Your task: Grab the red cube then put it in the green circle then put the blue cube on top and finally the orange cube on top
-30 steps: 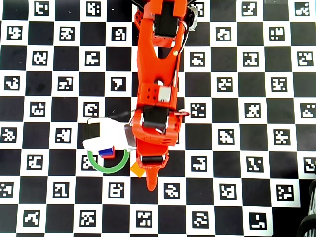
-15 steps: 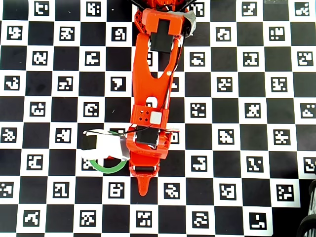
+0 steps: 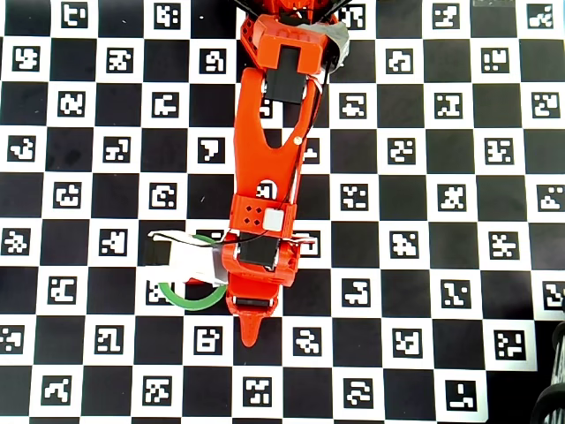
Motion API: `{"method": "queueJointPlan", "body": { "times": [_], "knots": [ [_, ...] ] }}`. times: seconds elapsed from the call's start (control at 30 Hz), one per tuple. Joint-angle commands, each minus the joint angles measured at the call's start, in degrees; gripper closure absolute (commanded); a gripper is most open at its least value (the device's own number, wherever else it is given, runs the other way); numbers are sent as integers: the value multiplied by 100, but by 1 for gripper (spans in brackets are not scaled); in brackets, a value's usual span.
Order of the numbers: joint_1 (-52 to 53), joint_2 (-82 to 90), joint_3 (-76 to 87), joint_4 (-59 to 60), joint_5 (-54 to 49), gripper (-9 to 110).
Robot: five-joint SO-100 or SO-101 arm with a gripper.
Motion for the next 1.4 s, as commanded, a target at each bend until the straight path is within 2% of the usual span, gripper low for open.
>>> {"method": "queueJointPlan", "body": {
  "times": [0.0,0.7,0.93,1.37],
  "knots": [
    [44,237,-536,-18,343,52],
    [-167,193,-642,-62,2013,53],
    [-193,185,-563,-185,2162,54],
    [-62,237,-378,-343,2232,62]
  ]
}}
